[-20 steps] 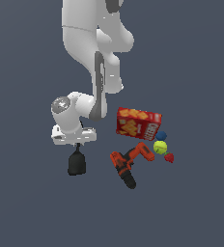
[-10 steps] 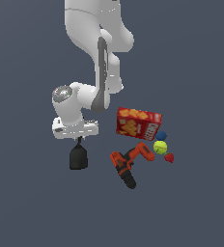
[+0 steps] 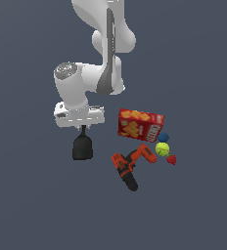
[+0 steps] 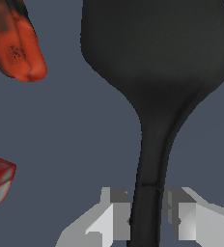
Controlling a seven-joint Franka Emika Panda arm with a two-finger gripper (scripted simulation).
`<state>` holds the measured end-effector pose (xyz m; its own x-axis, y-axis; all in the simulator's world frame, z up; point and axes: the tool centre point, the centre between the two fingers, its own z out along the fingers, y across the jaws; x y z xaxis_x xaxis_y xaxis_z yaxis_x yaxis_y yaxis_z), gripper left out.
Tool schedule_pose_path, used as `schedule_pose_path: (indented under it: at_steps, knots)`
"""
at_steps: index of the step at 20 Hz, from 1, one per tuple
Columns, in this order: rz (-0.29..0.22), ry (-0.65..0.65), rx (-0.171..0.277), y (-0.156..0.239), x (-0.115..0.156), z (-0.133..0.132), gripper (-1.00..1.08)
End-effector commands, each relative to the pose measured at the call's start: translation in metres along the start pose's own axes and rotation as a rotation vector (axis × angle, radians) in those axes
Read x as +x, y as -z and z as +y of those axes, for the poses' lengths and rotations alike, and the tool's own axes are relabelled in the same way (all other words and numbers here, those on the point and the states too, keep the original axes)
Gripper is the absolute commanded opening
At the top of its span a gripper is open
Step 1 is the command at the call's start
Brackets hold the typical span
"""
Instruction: Pick up a designated object from a clutter of objects.
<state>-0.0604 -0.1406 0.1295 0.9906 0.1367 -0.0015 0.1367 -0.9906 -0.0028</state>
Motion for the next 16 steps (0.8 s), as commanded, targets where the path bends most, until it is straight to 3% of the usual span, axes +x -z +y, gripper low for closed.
schedule_pose_path:
  at_steps: [1, 16]
  knots:
    - [0.001, 0.000, -0.001, 0.020, -0.005, -0.007, -1.00]
    - [0.000, -0.002, -0.006, 0.148, -0.039, -0.055, -1.00]
